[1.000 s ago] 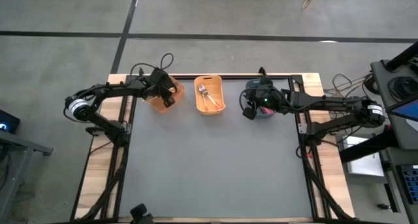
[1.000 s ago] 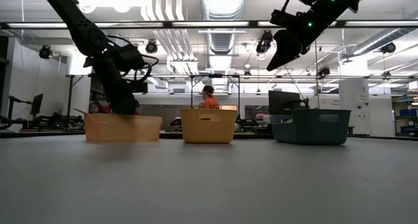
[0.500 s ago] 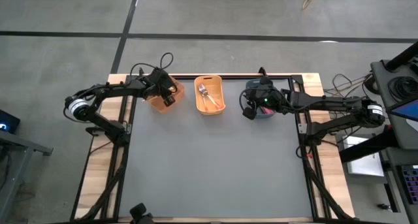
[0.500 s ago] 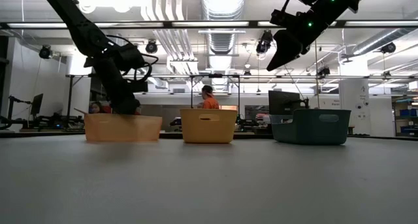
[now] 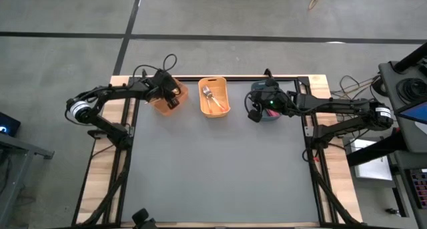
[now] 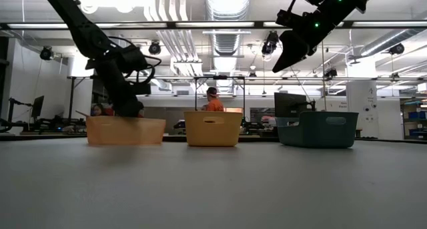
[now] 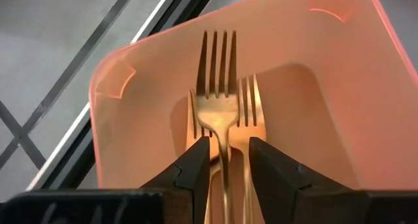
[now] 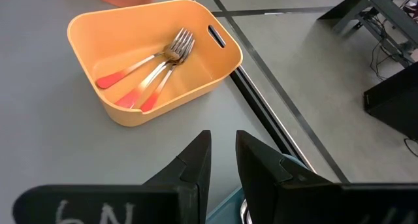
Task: Sort silverware by color (type)
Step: Adjust the gold forks in the orange bin
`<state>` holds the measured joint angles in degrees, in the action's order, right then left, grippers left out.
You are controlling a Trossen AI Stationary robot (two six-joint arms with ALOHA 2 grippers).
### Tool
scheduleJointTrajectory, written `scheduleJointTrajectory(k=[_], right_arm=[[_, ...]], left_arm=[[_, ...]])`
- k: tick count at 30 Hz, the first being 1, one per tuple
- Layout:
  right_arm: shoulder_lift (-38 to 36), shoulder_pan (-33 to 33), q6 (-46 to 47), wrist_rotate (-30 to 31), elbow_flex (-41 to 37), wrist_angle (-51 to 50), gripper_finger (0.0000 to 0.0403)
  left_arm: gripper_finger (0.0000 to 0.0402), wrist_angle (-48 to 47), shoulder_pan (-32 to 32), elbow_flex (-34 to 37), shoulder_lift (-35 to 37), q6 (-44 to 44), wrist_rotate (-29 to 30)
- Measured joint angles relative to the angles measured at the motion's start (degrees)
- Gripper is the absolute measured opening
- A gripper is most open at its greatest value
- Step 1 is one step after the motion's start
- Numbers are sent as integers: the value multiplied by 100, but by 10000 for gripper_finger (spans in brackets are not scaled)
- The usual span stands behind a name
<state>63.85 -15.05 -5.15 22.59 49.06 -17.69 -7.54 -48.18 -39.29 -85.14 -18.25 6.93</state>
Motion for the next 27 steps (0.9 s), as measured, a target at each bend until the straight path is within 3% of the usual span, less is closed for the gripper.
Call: scheduleJointTrajectory(k=[9, 19, 27], right_arm=[[0, 0, -2, 0, 0, 0, 63], [0, 0, -2, 0, 1, 0, 63], [0, 0, -2, -2, 0, 0, 63]], left_arm=[[78, 209, -2, 306, 26, 441, -84], [72, 138, -2, 193, 9, 485, -37], [5, 69, -9, 81, -7, 544, 75]])
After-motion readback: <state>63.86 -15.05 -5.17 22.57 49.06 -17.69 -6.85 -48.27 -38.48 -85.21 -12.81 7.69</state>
